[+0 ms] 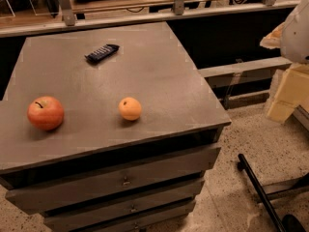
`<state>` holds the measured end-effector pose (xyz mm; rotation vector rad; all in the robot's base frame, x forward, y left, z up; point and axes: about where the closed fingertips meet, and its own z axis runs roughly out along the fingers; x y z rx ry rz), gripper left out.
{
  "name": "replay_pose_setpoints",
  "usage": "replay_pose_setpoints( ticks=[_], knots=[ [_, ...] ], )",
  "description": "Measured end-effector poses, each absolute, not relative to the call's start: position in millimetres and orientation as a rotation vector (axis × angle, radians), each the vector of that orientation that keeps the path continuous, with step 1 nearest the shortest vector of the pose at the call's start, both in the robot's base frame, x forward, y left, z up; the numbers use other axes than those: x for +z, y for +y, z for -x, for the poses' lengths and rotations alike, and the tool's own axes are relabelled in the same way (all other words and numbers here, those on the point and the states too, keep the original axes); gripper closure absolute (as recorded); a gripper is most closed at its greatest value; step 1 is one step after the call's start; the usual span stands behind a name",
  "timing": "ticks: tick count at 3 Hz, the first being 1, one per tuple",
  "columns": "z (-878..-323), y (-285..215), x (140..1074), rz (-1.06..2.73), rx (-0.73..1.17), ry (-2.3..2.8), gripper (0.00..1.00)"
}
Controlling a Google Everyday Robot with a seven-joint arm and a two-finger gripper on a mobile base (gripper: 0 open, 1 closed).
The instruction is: Move orange near rxbar blueberry
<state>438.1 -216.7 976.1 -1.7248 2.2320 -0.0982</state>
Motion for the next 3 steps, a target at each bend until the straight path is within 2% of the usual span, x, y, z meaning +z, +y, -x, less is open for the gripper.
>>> replay_pose_setpoints(
  ticks=[1, 2, 3],
  knots=[
    [-438, -217, 976, 1.725, -0.098, 2.232, 0.0],
    [-451, -186, 967, 1.765, -0.014, 2.151, 0.0],
    [-464, -115, 943, 1.891, 0.17, 1.995, 0.0]
  ],
)
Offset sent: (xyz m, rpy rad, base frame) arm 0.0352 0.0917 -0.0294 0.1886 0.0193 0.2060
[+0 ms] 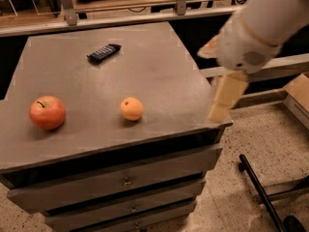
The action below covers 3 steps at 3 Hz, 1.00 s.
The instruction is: Move orange near rxbar blueberry
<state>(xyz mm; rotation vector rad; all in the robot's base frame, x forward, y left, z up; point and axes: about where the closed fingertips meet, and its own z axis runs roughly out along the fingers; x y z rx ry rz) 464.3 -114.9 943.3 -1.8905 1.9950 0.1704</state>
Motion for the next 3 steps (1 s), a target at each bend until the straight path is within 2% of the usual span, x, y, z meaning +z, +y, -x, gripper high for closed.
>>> replay_pose_setpoints(
  ticks=[2, 3],
  knots=[
    [-470, 19, 906, 2.104, 0.493, 1.674, 0.0],
    [-478, 48, 895, 2.131, 0.56, 1.613, 0.0]
  ],
)
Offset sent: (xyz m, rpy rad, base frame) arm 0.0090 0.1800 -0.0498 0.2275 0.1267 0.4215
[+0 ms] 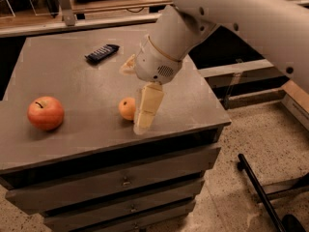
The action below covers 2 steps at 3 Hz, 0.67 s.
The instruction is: Move orange near rxbar blueberry
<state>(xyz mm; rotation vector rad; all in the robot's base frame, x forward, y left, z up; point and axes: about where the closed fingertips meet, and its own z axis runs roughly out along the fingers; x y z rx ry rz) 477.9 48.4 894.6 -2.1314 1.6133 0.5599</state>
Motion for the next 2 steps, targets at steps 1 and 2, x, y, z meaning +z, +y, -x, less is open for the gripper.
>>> replay_pose_setpoints(
  ticks=[1, 2],
  knots=[
    [-487, 55, 885, 2.132, 0.584, 1.617, 0.0],
    [-493, 57, 869, 2.14, 0.607, 1.633, 0.0]
  ],
)
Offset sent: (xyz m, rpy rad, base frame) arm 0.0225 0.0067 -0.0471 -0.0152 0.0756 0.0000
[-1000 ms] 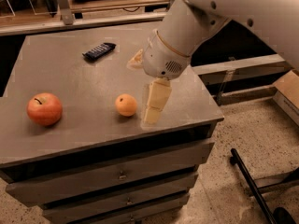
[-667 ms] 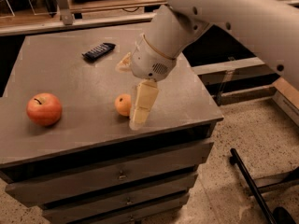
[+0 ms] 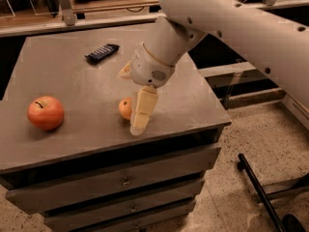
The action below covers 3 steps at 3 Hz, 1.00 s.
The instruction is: Move orange near rxbar blueberry
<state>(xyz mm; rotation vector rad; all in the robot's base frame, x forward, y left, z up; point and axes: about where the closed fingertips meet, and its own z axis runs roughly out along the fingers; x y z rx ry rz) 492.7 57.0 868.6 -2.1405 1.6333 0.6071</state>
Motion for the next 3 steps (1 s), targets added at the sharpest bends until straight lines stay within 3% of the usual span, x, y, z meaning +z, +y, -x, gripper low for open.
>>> replay_pose_setpoints(
  ticks=[2, 3],
  knots=[
    [-500, 58, 842, 2.163, 0.635, 1.65, 0.0],
    [-499, 60, 841, 2.166, 0.636, 1.648, 0.18]
  ],
)
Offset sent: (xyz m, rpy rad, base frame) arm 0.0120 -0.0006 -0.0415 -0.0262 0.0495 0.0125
